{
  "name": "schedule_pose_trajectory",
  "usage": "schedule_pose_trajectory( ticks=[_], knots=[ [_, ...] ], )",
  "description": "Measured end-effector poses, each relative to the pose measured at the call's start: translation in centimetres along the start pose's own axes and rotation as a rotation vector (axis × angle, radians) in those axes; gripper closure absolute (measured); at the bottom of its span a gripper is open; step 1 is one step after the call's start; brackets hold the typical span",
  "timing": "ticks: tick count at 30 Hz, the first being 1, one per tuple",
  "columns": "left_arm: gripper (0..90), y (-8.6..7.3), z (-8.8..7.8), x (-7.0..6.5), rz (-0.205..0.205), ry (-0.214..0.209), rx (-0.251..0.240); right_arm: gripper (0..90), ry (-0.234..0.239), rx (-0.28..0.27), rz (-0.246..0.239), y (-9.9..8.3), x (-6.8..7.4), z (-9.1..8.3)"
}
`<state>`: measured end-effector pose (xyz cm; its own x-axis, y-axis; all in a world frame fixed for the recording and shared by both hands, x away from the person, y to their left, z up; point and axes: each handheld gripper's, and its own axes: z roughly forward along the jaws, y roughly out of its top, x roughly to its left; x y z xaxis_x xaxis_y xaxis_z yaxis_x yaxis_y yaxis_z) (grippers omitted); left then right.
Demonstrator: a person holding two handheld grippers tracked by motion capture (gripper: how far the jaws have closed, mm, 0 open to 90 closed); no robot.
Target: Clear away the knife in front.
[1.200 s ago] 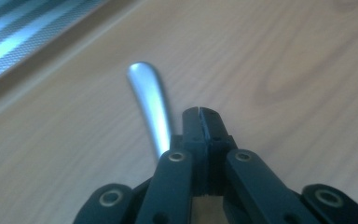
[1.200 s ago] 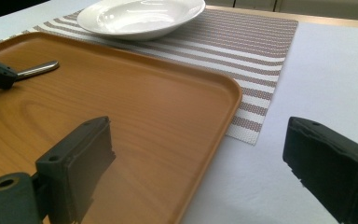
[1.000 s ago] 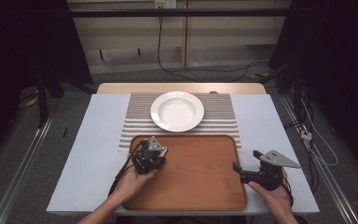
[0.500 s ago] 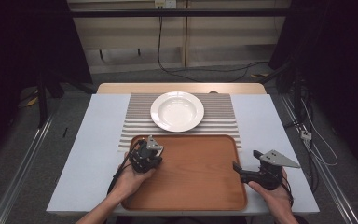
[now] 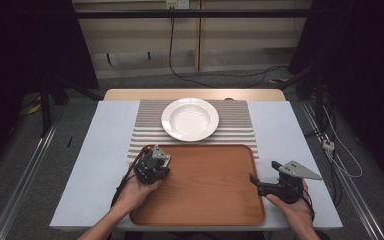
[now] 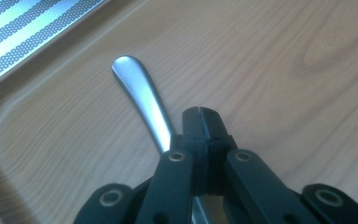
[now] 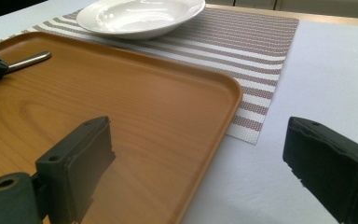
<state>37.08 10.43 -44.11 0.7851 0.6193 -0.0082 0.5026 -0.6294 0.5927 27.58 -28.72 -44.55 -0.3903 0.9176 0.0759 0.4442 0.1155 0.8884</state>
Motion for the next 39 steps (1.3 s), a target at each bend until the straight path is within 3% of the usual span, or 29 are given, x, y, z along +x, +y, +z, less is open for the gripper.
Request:
schedule_pose_trajectory(
  ticks=[9,27,30,33,34,36,39],
  knots=[
    [90.0,-0.4,-0.5,0.6,-0.004,0.006,0.016,8.0,-0.003,0.002,-0.004,0.0,0.0,0.1],
    [90.0,-1.4,-1.4,2.0,-0.057,-0.007,0.032,8.0,-0.007,0.001,-0.007,0.0,0.1,0.1],
    [90.0,-1.6,-1.5,2.1,-0.072,0.019,0.034,8.0,-0.007,0.004,-0.01,0.0,0.1,0.1],
    [90.0,-1.7,-1.6,2.3,-0.067,0.017,0.034,8.0,-0.006,0.005,-0.009,0.1,0.1,0.2],
    [90.0,-1.7,-1.7,2.3,-0.065,0.039,0.037,8.0,-0.006,0.005,-0.011,0.1,0.1,0.2],
    [90.0,-1.9,-1.7,2.5,-0.076,0.022,0.03,8.0,-0.006,0.005,-0.009,0.1,0.1,0.2],
    [90.0,-2.2,-1.9,2.7,-0.08,0.029,0.026,8.0,-0.006,0.004,-0.009,0.0,0.1,0.1]
  ],
)
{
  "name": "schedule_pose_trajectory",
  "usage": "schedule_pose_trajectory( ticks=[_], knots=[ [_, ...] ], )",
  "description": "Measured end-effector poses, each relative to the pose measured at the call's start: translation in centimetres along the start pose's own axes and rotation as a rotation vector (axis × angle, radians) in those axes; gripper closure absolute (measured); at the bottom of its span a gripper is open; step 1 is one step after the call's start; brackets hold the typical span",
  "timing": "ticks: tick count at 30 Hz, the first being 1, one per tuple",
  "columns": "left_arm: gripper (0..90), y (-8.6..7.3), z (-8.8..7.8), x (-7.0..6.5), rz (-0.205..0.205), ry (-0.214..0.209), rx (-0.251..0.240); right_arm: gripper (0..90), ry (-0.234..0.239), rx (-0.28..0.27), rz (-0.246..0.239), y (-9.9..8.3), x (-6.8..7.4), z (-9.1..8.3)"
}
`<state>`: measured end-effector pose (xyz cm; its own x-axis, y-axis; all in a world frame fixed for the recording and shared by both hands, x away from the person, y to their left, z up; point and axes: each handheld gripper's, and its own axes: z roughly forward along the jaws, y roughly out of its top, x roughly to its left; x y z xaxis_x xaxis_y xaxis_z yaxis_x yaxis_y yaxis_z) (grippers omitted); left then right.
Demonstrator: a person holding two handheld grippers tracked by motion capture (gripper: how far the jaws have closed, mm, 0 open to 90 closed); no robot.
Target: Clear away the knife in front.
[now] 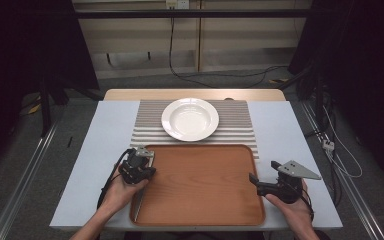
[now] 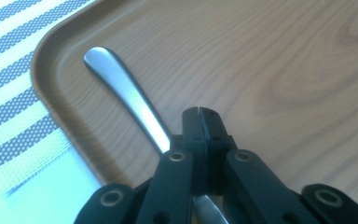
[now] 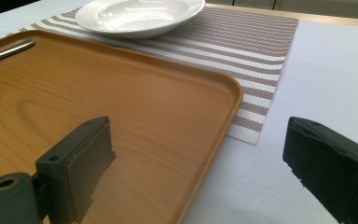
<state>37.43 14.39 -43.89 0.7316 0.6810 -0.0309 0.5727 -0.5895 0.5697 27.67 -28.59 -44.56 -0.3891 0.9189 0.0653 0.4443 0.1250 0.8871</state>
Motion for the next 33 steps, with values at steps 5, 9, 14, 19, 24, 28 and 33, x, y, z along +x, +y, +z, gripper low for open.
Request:
schedule_pose_trajectory(
  ticks=[5,9,14,19,24,28,33],
  knots=[
    [90.0,-0.3,-0.2,0.3,-0.006,0.003,-0.003,8.0,0.003,0.001,0.001,0.0,0.0,0.1],
    [90.0,-0.4,-0.2,0.5,-0.013,0.0,-0.004,8.0,0.002,0.0,0.002,0.0,0.0,0.1],
    [90.0,-0.6,-0.3,0.8,-0.028,0.007,-0.008,8.0,0.001,0.001,0.001,0.0,0.0,0.1],
    [90.0,-0.6,-0.4,0.8,-0.037,0.007,-0.008,8.0,0.001,0.0,0.002,0.0,0.0,0.1],
    [90.0,-0.7,-0.4,0.9,-0.041,0.008,-0.019,8.0,0.001,0.001,0.002,0.0,0.0,0.1],
    [90.0,-0.6,-0.8,0.9,-0.044,-0.012,-0.063,8.0,0.001,0.001,0.003,0.0,0.0,0.1],
    [80.7,-0.5,-1.5,0.7,-0.049,-0.042,-0.135,8.0,0.001,0.0,0.002,0.0,0.0,0.1]
  ],
)
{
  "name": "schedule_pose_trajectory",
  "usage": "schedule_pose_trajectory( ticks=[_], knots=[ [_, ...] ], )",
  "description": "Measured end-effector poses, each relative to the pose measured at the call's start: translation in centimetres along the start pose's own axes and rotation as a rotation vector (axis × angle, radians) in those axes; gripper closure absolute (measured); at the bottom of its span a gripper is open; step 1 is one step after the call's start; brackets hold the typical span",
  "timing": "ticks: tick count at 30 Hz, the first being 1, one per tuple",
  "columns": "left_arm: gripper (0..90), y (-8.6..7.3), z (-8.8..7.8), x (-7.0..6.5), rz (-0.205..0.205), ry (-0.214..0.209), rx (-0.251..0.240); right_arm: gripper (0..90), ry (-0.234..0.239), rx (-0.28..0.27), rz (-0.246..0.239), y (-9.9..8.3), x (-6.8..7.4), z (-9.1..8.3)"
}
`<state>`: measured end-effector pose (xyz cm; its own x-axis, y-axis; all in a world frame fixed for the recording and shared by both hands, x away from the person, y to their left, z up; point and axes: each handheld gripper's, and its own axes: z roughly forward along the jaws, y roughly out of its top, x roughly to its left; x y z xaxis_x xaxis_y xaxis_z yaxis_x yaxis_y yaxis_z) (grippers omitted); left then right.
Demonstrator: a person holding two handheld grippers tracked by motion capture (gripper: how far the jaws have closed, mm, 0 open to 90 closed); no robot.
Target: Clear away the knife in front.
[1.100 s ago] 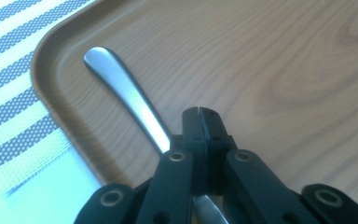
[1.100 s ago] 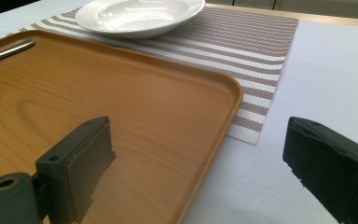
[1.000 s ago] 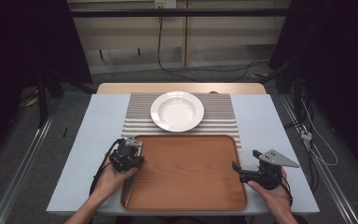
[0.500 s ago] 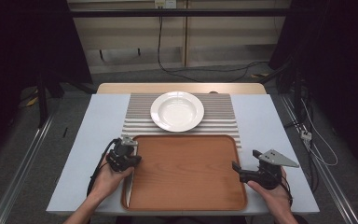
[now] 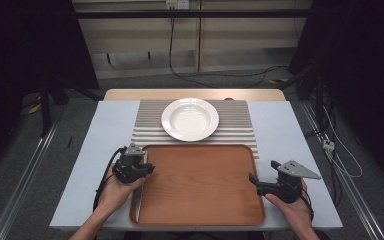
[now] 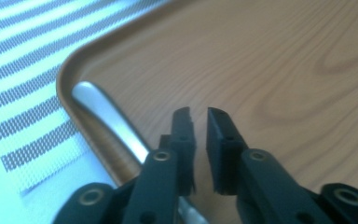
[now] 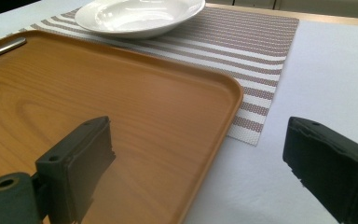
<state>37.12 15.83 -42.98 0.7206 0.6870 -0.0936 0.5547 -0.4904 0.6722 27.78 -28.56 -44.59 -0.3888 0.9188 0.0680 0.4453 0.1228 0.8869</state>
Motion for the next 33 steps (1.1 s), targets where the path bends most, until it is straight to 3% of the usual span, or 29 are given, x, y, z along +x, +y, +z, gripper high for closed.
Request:
schedule_pose_trajectory(
  ticks=[2,7,10,12,15,18,20,22,26,33],
  knots=[
    [71.3,0.1,-0.3,-0.1,0.003,0.011,-0.029,8.0,0.0,0.0,0.0,0.0,0.0,0.0],
    [35.8,0.4,-0.8,-0.2,-0.018,0.049,-0.115,8.0,0.0,-0.001,0.0,0.0,0.0,0.0],
    [15.7,0.6,-1.1,0.0,-0.051,0.072,-0.121,8.0,0.001,-0.001,0.0,0.0,0.0,0.0],
    [7.6,0.7,-1.5,0.1,-0.065,0.069,-0.13,8.0,0.001,-0.001,0.0,0.0,0.0,0.0],
    [7.2,0.5,-2.2,0.1,-0.058,0.051,-0.162,8.0,0.002,-0.002,0.0,0.0,0.0,0.0],
    [7.2,0.3,-2.8,0.0,-0.052,0.064,-0.197,8.0,0.002,-0.001,0.0,0.0,0.0,0.0],
    [7.1,0.0,-3.2,0.1,-0.041,0.052,-0.192,8.0,0.001,-0.002,0.0,0.0,0.0,0.0],
    [7.0,-0.2,-3.5,0.2,-0.035,0.066,-0.207,7.9,0.001,-0.002,-0.002,0.0,0.0,0.0],
    [6.8,-1.1,-3.8,0.1,-0.018,0.139,-0.218,8.0,-0.001,-0.001,-0.001,0.0,0.0,0.0],
    [6.7,-2.3,-4.3,-0.1,-0.02,0.152,-0.207,8.0,-0.003,0.001,0.001,0.0,0.0,-0.1]
  ],
)
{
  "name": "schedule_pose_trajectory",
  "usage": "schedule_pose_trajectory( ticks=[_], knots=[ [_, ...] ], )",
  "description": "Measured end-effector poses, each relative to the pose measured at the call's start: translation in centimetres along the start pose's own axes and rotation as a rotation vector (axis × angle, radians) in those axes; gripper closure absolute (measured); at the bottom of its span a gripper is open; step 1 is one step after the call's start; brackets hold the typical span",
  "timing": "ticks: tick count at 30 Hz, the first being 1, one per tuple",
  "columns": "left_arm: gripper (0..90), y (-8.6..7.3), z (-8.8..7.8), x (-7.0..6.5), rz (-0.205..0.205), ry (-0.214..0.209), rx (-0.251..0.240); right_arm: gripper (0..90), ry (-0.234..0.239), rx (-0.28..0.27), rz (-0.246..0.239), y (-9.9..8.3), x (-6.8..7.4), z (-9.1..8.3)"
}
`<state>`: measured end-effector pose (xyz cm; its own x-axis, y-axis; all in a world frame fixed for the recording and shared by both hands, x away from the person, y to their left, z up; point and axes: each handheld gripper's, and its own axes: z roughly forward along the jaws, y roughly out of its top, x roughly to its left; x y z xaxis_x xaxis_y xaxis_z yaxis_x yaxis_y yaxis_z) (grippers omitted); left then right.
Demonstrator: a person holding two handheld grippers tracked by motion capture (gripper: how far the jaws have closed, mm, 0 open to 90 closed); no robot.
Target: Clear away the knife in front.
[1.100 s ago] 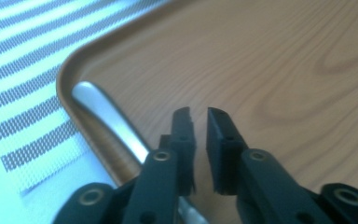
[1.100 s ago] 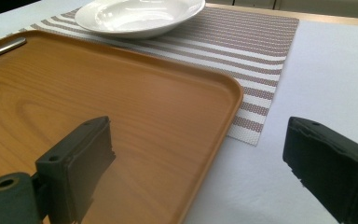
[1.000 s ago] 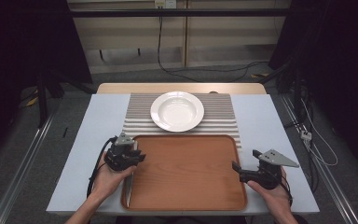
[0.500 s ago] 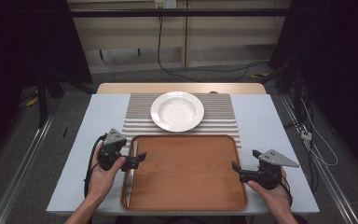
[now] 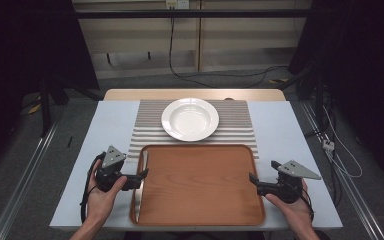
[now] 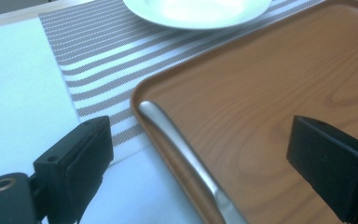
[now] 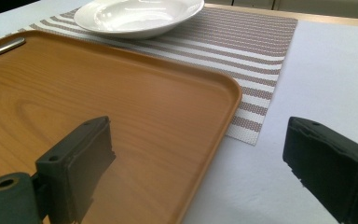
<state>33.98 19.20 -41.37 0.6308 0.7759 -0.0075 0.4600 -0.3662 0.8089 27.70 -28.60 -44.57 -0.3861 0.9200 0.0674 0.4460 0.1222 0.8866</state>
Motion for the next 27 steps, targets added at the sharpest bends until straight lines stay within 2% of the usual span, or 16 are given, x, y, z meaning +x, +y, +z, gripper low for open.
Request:
schedule_pose_trajectory(
  ticks=[3,7,16,18,20,22,24,25,27],
  knots=[
    [6.0,-0.4,-0.4,0.1,0.007,0.011,0.002,8.0,-0.005,-0.002,0.003,0.0,-0.1,-0.1],
    [6.1,-1.1,-0.8,0.1,-0.02,0.017,-0.004,8.0,-0.007,-0.003,0.004,-0.1,-0.1,-0.2],
    [5.9,-2.5,-1.2,0.3,-0.027,0.034,-0.03,7.7,-0.016,-0.002,0.009,-0.2,-0.2,-0.3],
    [5.6,-2.9,-1.3,0.4,-0.041,0.017,-0.027,7.7,-0.018,-0.006,0.014,-0.2,-0.3,-0.4],
    [5.3,-3.0,-1.4,0.6,-0.055,0.024,-0.03,7.7,-0.021,-0.005,0.013,-0.2,-0.4,-0.5],
    [5.3,-3.1,-1.5,0.6,-0.035,0.055,-0.033,7.7,-0.023,-0.006,0.014,-0.2,-0.4,-0.5],
    [5.0,-3.1,-1.4,0.6,-0.031,0.056,-0.025,7.7,-0.025,-0.004,0.015,-0.3,-0.4,-0.5],
    [5.2,-3.0,-1.4,0.4,-0.007,0.072,-0.022,7.7,-0.024,-0.004,0.015,-0.3,-0.4,-0.5],
    [5.1,-3.0,-1.4,0.1,0.009,0.073,-0.021,7.7,-0.023,-0.005,0.015,-0.3,-0.4,-0.5]
  ],
)
